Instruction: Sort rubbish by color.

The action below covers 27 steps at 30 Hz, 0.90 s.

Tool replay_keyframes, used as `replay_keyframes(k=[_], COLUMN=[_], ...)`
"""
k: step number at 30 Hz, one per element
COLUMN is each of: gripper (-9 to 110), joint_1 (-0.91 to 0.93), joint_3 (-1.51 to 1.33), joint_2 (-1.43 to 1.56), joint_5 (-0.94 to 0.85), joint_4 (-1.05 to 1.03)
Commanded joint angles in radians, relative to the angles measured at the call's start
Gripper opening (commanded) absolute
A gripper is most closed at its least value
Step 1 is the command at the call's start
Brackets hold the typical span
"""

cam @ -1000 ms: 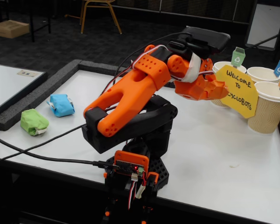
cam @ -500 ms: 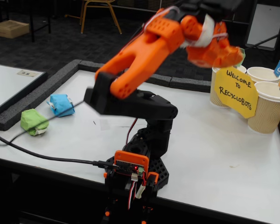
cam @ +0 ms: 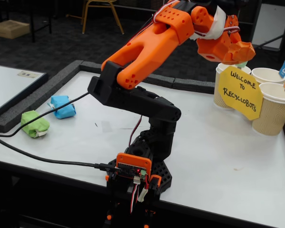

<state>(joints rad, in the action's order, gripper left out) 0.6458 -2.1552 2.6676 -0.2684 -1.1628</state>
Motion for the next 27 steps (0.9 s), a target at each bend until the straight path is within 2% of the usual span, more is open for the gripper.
replay_keyframes(k=[1,11,27], gripper=[0,0,0], joint_1=[0.055,0.163,0.192], joint_3=[0.155,0.336,0.721], joint_2=[-0.002,-0.221,-0.830], joint_5=[0.008,0.008,0.006], joint_4=[0.000,0.060,0.140])
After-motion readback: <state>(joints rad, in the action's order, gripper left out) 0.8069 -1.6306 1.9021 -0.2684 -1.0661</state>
